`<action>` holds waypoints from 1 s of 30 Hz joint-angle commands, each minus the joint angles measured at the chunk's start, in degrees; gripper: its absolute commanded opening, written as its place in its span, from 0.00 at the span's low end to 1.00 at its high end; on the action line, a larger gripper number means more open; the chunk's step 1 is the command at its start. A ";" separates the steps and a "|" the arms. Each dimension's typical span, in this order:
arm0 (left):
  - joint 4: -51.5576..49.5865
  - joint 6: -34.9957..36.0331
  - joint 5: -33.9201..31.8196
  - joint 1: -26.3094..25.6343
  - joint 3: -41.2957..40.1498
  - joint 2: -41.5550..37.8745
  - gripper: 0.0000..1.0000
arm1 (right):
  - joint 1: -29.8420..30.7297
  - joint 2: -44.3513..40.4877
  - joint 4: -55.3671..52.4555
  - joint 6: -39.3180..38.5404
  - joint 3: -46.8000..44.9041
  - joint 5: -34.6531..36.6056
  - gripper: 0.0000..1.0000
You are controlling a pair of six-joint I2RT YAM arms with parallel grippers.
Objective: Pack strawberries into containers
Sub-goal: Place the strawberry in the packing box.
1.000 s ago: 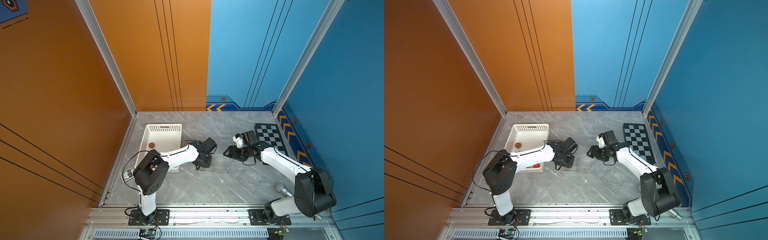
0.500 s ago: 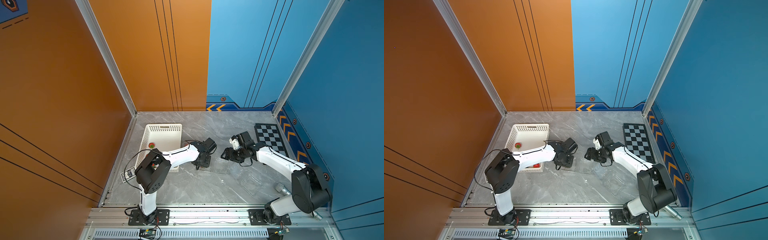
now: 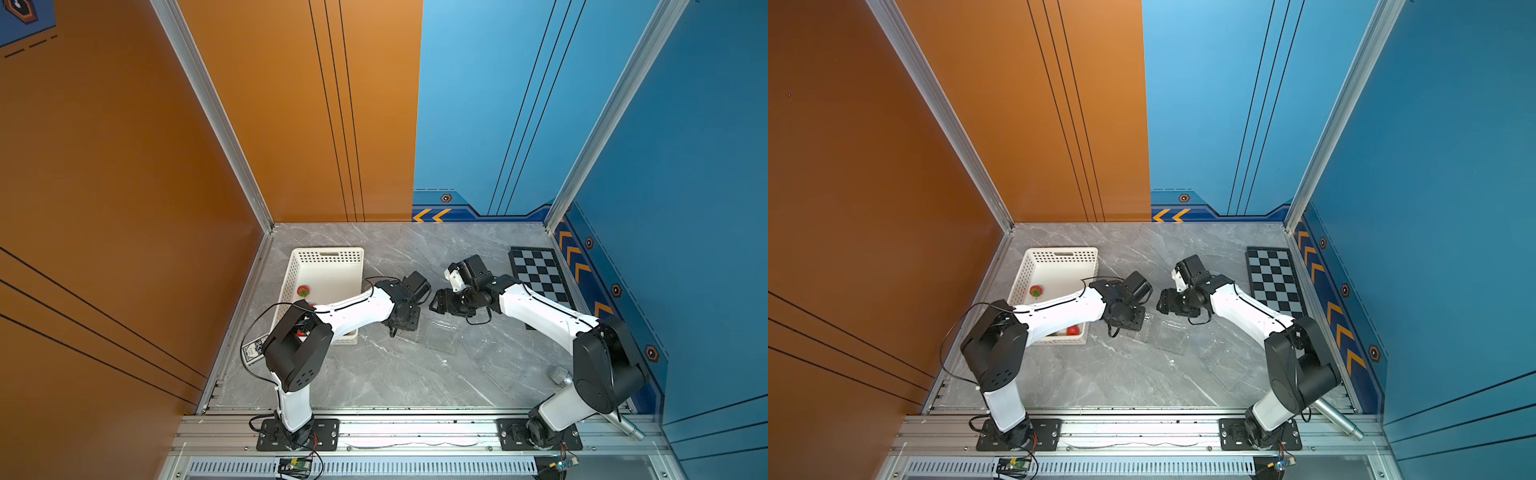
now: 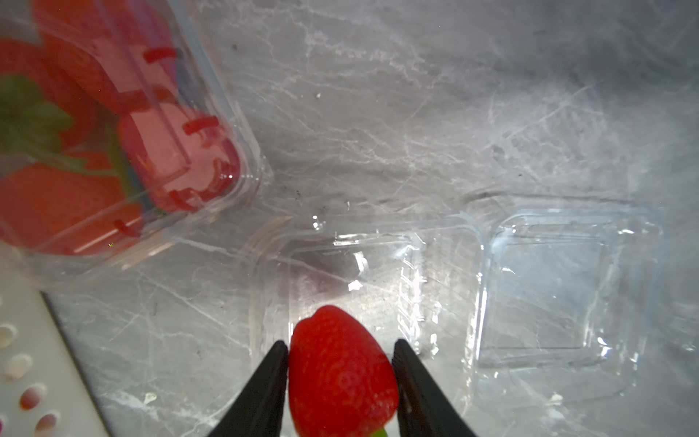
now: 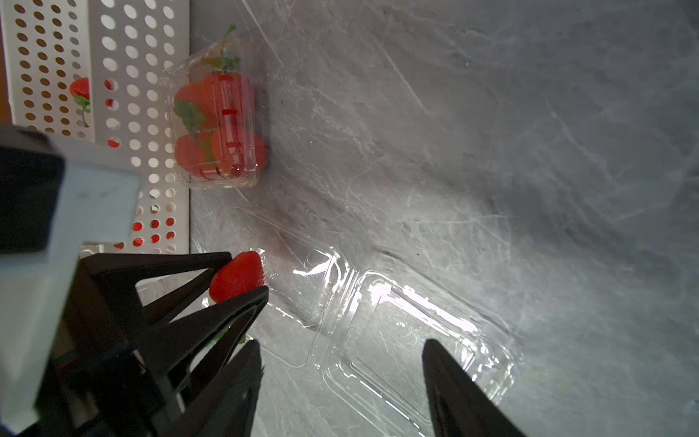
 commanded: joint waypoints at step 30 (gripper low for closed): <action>-9.30 0.43 4.71 26.34 -17.73 -32.62 0.64 | 10.58 3.50 -5.52 0.86 12.85 3.37 0.73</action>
